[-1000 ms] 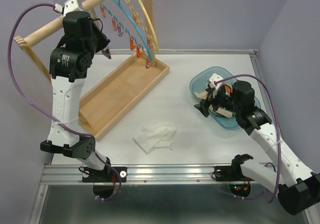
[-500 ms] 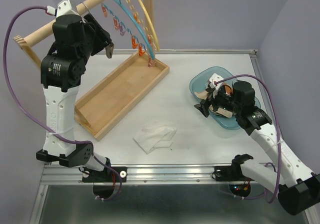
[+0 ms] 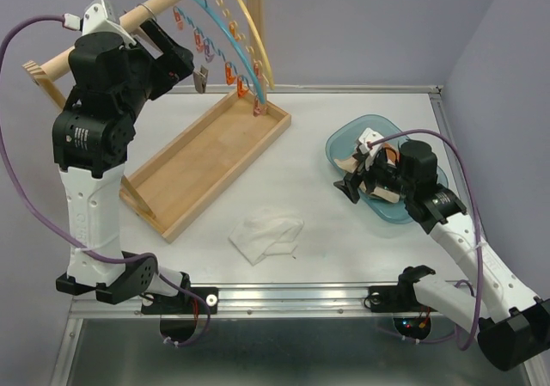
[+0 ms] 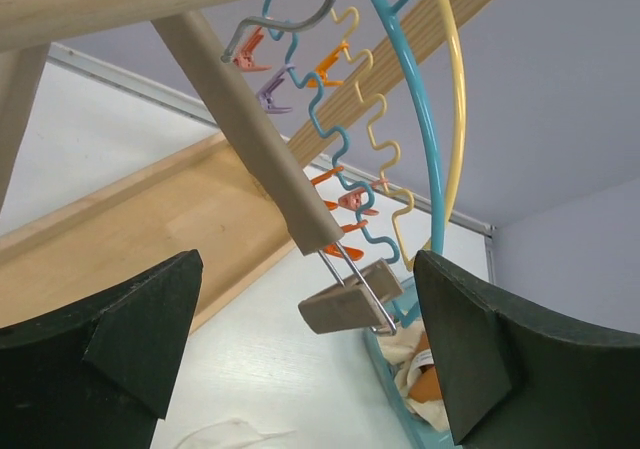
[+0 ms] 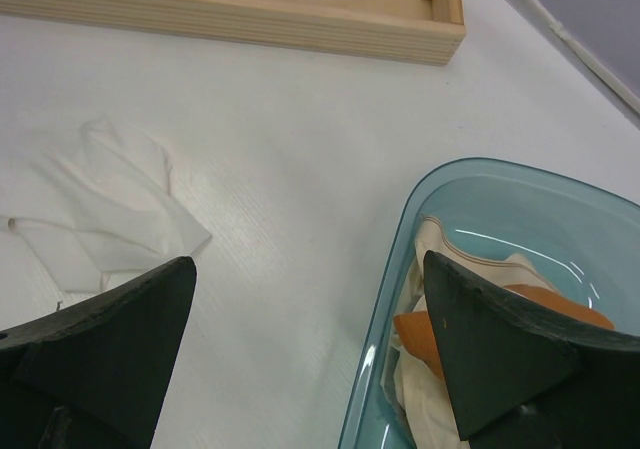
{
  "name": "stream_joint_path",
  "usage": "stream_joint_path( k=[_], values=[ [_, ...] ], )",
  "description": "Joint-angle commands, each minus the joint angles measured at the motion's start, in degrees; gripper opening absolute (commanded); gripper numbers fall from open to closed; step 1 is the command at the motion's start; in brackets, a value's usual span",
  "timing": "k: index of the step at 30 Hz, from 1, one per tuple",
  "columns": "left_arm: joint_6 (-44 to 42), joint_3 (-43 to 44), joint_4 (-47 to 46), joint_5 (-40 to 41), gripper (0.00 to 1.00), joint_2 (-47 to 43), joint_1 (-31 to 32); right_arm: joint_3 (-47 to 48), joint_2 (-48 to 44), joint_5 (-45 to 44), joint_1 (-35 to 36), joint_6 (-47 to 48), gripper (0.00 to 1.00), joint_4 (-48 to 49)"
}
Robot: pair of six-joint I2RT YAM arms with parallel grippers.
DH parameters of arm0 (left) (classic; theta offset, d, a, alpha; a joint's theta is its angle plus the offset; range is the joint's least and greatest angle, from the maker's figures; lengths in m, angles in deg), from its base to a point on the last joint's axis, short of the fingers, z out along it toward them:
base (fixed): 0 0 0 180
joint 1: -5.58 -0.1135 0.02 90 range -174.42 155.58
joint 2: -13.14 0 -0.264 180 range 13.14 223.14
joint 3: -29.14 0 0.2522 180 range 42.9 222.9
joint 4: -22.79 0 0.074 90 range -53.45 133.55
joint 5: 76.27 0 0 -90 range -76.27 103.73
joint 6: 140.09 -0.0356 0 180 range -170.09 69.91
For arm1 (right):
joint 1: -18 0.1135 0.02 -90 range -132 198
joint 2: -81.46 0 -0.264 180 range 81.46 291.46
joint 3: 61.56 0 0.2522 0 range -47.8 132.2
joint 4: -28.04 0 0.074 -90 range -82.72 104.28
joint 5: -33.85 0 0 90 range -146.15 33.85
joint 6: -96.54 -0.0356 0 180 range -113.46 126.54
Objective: Remove the underwear clipped to the hanger
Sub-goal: Place the hanger at the clothesline, then pick up the underwear from the center of the board.
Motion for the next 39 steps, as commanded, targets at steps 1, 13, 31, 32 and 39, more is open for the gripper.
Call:
stream_joint_path(
  k=[1, 13, 31, 32, 39],
  values=[
    [0.64, 1.39, -3.33, -3.85, 0.99, -3.55, -0.16, -1.66, -0.98, 1.93, -0.01, 1.98, 1.0, 1.79],
    [-7.53, -8.53, -15.97, -18.44, 0.99, -13.92, -0.16, -8.96, -7.05, 16.78, -0.1, 16.39, 1.0, 1.53],
    [-21.94, -60.83, -46.48, -42.69, 0.99, -48.8, -0.07, -9.06, 10.77, 28.24, 10.16, 42.22, 1.0, -8.31],
    [-23.08, -63.28, -47.01, -43.23, 0.99, -50.04, -0.07, -8.27, 14.53, 26.82, 11.66, 42.58, 1.0, -8.23],
    [-25.03, -73.84, -48.24, -46.75, 0.99, -60.5, -0.07, 1.66, 30.11, 13.73, 25.03, 41.8, 1.0, -7.09]
  ],
)
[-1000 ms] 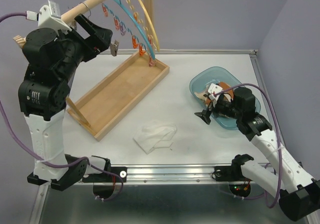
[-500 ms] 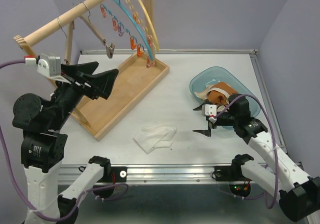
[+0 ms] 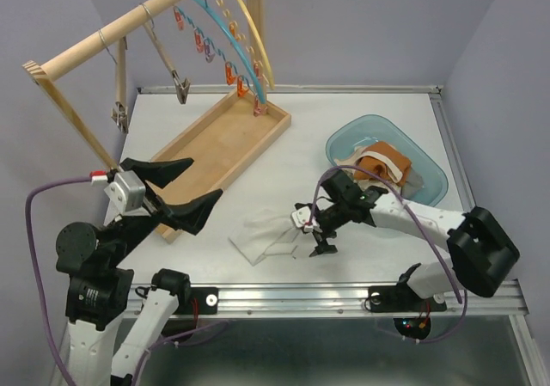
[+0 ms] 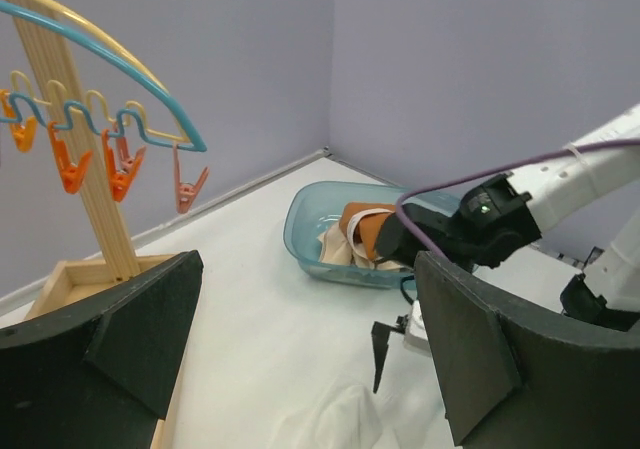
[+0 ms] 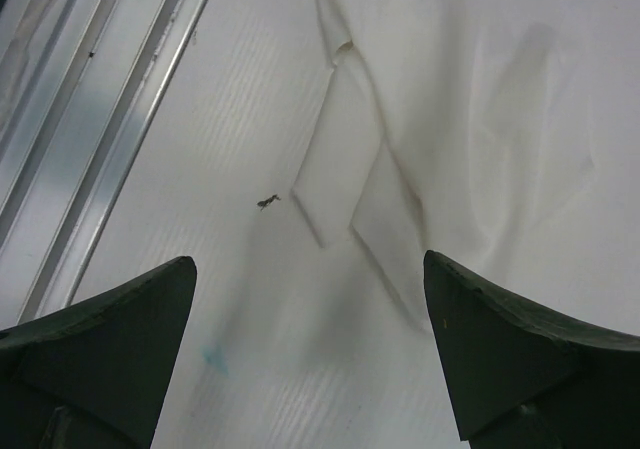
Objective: Remove the underwear clipped to the hanger
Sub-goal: Pick up the underwear from the center of the board.
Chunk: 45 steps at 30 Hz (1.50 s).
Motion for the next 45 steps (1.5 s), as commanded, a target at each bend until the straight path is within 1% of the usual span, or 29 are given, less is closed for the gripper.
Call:
stream_joint_path(
  k=[1, 2, 3, 7, 11, 13, 14, 15, 18, 19, 21, 22, 25, 27, 28, 31, 32, 34, 35, 36, 37, 38, 40, 43, 45],
  values=[
    [-2.97, -4.41, -5.01, -4.19, 0.99, -6.29, -0.16, 8.23, 7.75, -9.47, 6.04, -0.03, 1.0, 1.44],
    [-2.89, -6.77, -5.36, -3.76, 0.99, -7.53, -0.07, 10.41, 9.09, -12.27, 7.97, -0.74, 1.0, 2.23],
    [-3.15, -8.01, -5.62, -3.49, 0.99, -8.68, -0.16, 11.39, 11.71, -13.34, 8.68, -2.05, 1.0, 2.49],
    [-4.29, -14.25, -6.5, -2.88, 0.99, -14.12, -0.07, 15.96, 17.52, -18.0, 11.05, -4.87, 1.0, 4.07],
    [-5.26, -17.59, -6.86, -3.22, 0.99, -15.72, -0.16, 19.83, 21.93, -22.65, 12.73, -8.47, 1.0, 4.69],
    [-5.7, -19.35, -7.65, -3.66, 0.99, -15.9, -0.07, 21.41, 25.09, -25.47, 13.69, -10.93, 0.95, 4.96],
    [-5.96, -19.8, -7.65, -3.67, 0.99, -15.9, -0.07, 21.77, 25.1, -26.18, 13.96, -11.55, 0.93, 4.96],
    [-6.05, -20.41, -8.26, -3.75, 0.99, -15.98, -0.07, 21.95, 26.06, -26.71, 14.14, -12.08, 0.85, 4.96],
    [-6.4, -22.35, -9.14, -3.84, 0.99, -16.16, -0.07, 22.12, 26.42, -28.21, 14.49, -14.01, 0.7, 4.96],
    [-6.58, -22.87, -9.32, -3.93, 0.99, -16.25, -0.16, 22.04, 26.24, -28.56, 14.49, -15.06, 0.54, 4.96],
    [-6.66, -24.72, -9.67, -3.93, 0.99, -16.77, -0.07, 21.6, 25.89, -29.7, 14.49, -16.21, 0.35, 4.78],
    [-6.58, -25.77, -9.67, -3.93, 0.99, -17.56, -0.16, 21.07, 24.76, -29.96, 14.49, -16.56, 0.19, 4.78],
    [-6.58, -27.35, -12.04, -3.93, 0.99, -19.75, -0.07, 19.23, 21.86, -31.02, 14.49, -17.61, 0.01, 4.26],
    [-6.58, -28.85, -12.74, -3.93, 0.99, -21.08, -0.07, 19.4, 20.45, -33.82, 14.49, -18.06, 0.01, 2.51],
    [-6.58, -29.9, -12.83, -3.93, 0.99, -22.47, -0.16, 19.31, 18.61, -34.7, 14.05, -16.58, 0.0, 0.23],
    [-6.58, -31.31, -13.62, -3.93, 0.99, -24.24, -0.07, 18.0, 14.48, -33.4, 11.78, -15.43, 0.0, -0.67],
    [-6.58, -31.66, -13.71, -3.93, 0.99, -24.77, -0.16, 17.91, 11.85, -31.31, 8.81, -15.6, 0.0, -0.84],
    [-6.58, -31.75, -13.63, -3.93, 0.99, -24.77, -0.16, 18.25, 9.12, -29.19, 5.28, -17.17, 0.01, -0.93],
    [-6.58, -31.93, -13.54, -3.93, 0.99, -24.86, -0.07, 18.6, 7.89, -27.35, 1.35, -17.79, 0.01, -0.93],
    [-3.53, -32.02, -13.54, 1.38, 0.99, -24.86, -0.07, 18.78, 5.09, -26.37, -0.69, -19.02, 0.01, -0.93],
    [-3.24, -32.19, -13.54, 1.61, 0.99, -24.77, -0.16, 18.96, 3.76, -25.32, -2.63, -19.64, 0.0, -0.93],
    [-3.15, -32.45, -13.54, 1.96, 0.99, -24.86, -0.07, 19.13, 2.26, -23.48, -6.22, -20.08, 0.01, -0.93],
    [-2.89, -32.54, -13.36, 2.4, 0.99, -24.86, -0.07, 19.31, -1.94, -21.89, -9.58, -21.48, 0.0, -0.75],
    [-2.71, -32.81, -13.1, 3.01, 0.99, -24.86, -0.07, 20.45, -6.61, -20.65, -17.56, -23.85, 0.0, -0.67],
    [-2.71, -33.07, -13.01, 3.36, 0.99, -24.77, -0.07, 21.77, -8.82, -20.3, -21.09, -25.26, 0.0, -0.32]
  ],
)
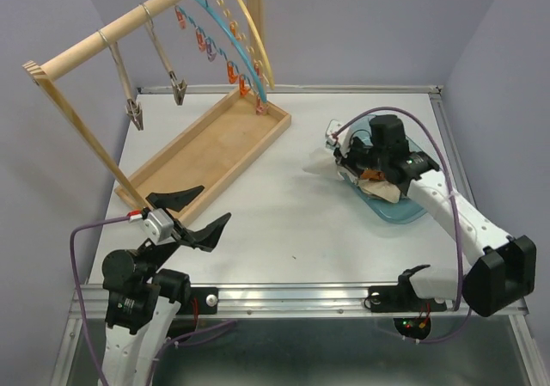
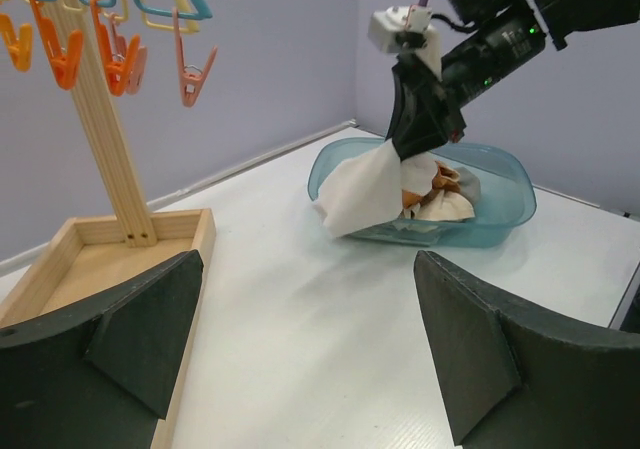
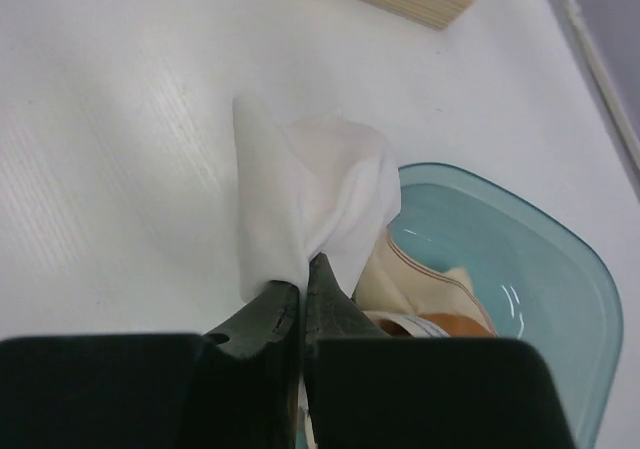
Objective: Remove the underwear clipped to the hanger
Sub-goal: Pick up the underwear from the center of the board, then place the underwear in the bin.
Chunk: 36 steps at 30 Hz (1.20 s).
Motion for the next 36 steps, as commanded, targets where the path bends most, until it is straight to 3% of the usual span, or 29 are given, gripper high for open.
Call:
stream_joint_path(
  k=[1, 4, 13, 23, 36],
  values=[
    [0.9, -0.55, -2.61, 1.55, 0.99, -0.43, -0.09, 3.71, -5.81, 3.92, -7.37, -4.92, 0.0, 0.91],
    [0.98, -0.64, -2.52, 1.81, 0.99, -0.51, -0.18, 5.56, -8.71, 4.01, -16.24, -9.74, 0.01, 2.05],
    [1.07, -0.9, -1.82, 3.22, 0.99, -0.43, -0.09, 7.24, -11.62, -1.35, -27.41, -14.68, 0.0, 3.37],
    [1.25, -1.25, -1.73, 3.57, 0.99, 0.28, -0.09, 8.64, -7.49, 5.84, -39.8, -15.12, 0.01, 4.78],
    [1.16, -1.34, -1.55, 3.92, 0.99, 0.63, 0.0, 8.64, -3.88, 13.22, -45.36, -13.71, 0.01, 5.04]
  ],
)
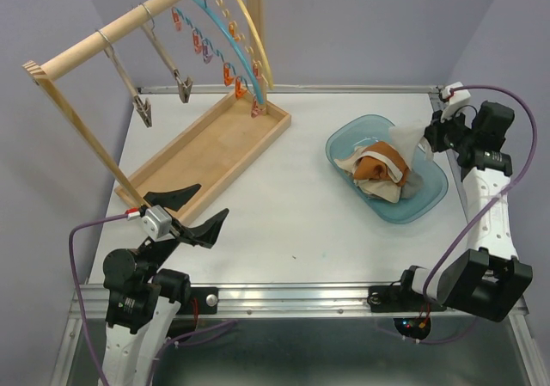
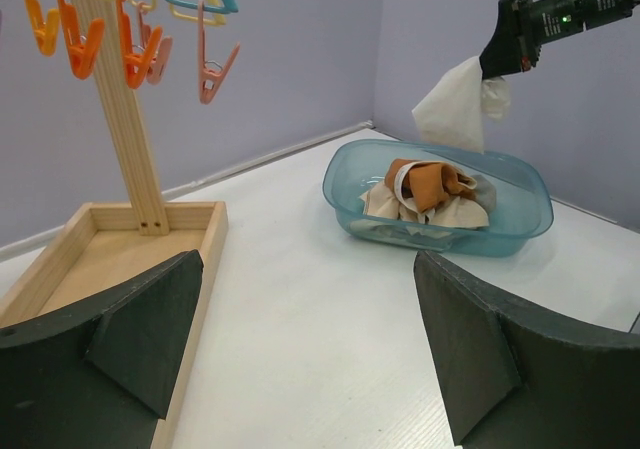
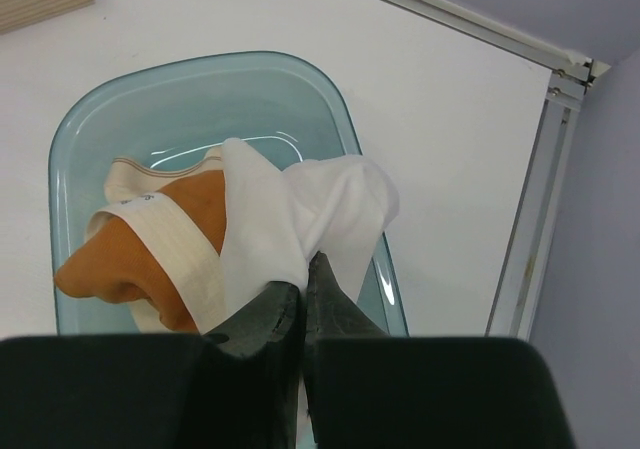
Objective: Remove the underwear clipped to the hanger
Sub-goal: Place the underwear in the bin.
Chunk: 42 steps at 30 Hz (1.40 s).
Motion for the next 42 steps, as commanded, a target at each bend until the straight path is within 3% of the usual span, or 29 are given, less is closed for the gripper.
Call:
stream_joint_path(
  k=[1, 9, 16, 25, 28, 34, 42],
  values=[
    [0.13, -0.92, -1.92, 0.36, 0.99, 0.69, 0.0, 3.57, 0.82, 4.77, -0.66, 0.38, 0.01, 3.05],
    [0.13, -0.92, -1.92, 0.27, 0.99, 1.13, 0.0, -2.05, 6.87, 9.17, -0.66, 3.11, 0.02, 3.05],
    [0.22, -0.92, -1.92, 0.27, 0.99, 1.57, -0.09, -6.62, 14.87, 12.95, -0.57, 5.83, 0.12, 1.74],
    [0.22, -0.92, -1.92, 0.27, 0.99, 2.01, 0.0, -9.08, 18.84, 10.42, -0.49, 11.63, 0.46, -2.22],
    [0.39, -0.93, -1.92, 0.27, 0.99, 2.01, 0.0, -9.26, 16.91, 7.87, -0.49, 12.07, 0.7, -2.4],
    [0.31, -0.93, -1.92, 0.36, 0.99, 1.93, 0.0, -8.3, 8.92, 3.64, -0.49, 11.55, 0.97, -2.84],
    [0.31, -0.93, -1.92, 0.45, 0.99, 1.75, 0.0, -5.75, 0.65, 2.93, -0.49, 9.18, 1.0, -4.51]
  ],
)
